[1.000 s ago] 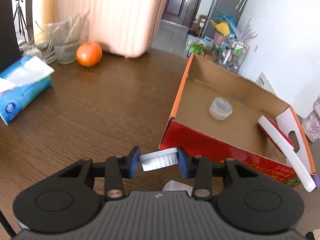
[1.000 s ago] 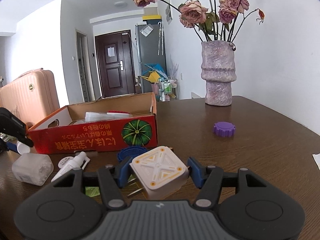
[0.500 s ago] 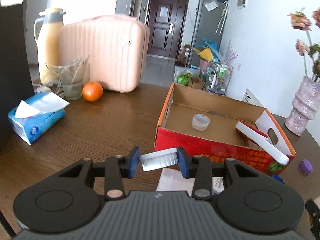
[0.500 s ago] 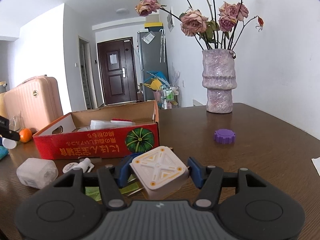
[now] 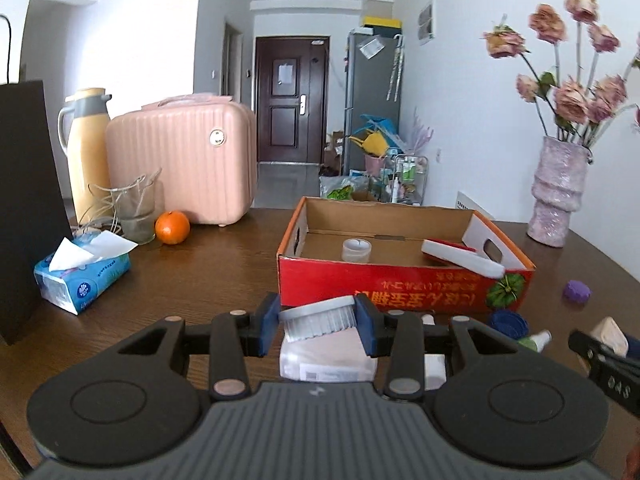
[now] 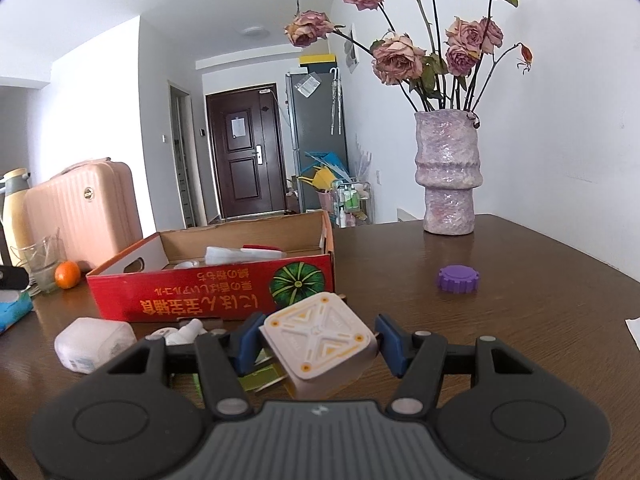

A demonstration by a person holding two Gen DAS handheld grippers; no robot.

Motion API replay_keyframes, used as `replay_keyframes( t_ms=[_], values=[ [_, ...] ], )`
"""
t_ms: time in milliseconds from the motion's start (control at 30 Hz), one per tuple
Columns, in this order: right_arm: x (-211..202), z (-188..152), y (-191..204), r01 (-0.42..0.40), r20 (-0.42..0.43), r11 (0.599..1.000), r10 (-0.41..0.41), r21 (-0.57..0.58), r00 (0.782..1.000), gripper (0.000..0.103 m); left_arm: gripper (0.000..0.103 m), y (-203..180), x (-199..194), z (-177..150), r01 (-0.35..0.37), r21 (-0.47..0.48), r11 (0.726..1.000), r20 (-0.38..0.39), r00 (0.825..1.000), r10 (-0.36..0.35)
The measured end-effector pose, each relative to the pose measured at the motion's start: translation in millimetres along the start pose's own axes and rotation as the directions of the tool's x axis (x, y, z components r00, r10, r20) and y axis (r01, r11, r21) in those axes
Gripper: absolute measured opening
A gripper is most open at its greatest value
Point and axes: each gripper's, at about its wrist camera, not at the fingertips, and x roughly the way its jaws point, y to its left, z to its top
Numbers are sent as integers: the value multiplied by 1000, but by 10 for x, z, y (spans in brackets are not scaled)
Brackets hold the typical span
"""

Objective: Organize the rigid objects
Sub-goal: 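Lift the white cap with the left tool while the right tool carries the plug, then carry the white cap and beige plug over the cardboard box with both tools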

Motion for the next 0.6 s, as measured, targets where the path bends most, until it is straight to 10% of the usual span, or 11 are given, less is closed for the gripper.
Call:
replay_keyframes(
  t_ms=[600],
  values=[
    [-299,41,252,-109,31,993,110,-40,993,59,41,-143,-297,-278,17,94,995,43,999,-22]
  ],
)
